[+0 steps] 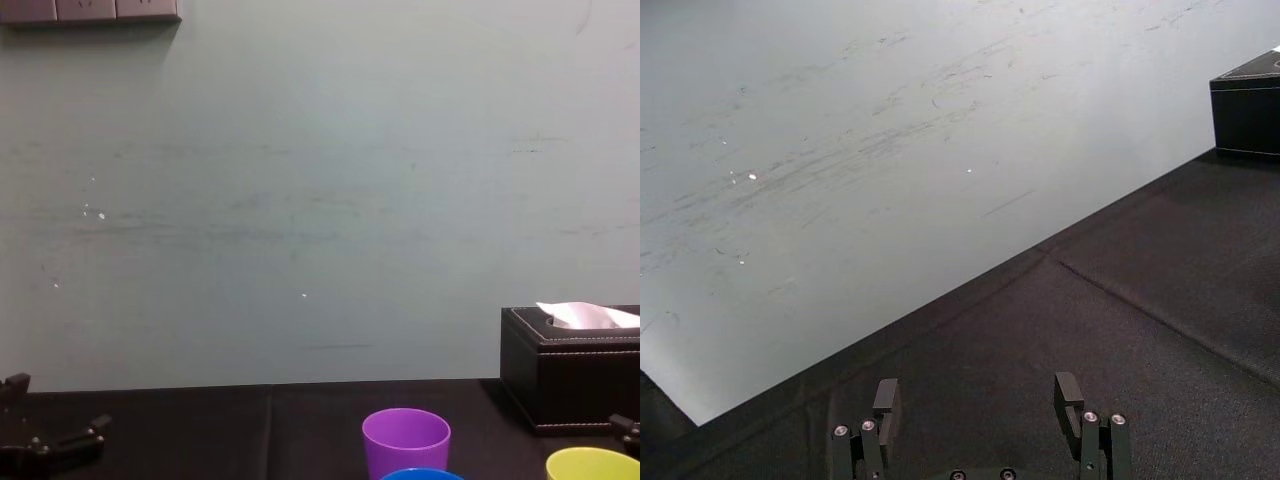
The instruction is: Stack the three plastic cups sequentially using one hand.
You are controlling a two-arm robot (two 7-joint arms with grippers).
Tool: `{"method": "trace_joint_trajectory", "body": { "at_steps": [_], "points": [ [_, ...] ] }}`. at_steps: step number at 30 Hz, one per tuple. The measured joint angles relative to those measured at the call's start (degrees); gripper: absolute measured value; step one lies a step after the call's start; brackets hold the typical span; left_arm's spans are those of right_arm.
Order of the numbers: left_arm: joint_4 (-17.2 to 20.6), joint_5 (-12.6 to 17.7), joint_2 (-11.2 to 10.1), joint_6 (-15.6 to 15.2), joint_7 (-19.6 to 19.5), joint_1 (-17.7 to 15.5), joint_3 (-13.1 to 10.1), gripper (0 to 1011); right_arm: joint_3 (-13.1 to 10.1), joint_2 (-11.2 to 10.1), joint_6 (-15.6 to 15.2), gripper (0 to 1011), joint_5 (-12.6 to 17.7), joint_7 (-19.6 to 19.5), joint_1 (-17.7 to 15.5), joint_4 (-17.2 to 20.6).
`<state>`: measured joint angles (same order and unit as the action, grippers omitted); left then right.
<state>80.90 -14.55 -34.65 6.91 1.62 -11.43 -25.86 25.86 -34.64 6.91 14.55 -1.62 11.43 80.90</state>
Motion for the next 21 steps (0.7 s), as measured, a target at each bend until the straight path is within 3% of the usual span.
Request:
{"method": "trace_joint_trajectory", "body": {
  "at_steps": [21],
  "points": [
    [0.0,0.0,0.0,0.0,0.0,0.0,0.0,1011,0.0,0.0,0.0,1003,0.0,0.0,0.0,0.0]
  ]
}}
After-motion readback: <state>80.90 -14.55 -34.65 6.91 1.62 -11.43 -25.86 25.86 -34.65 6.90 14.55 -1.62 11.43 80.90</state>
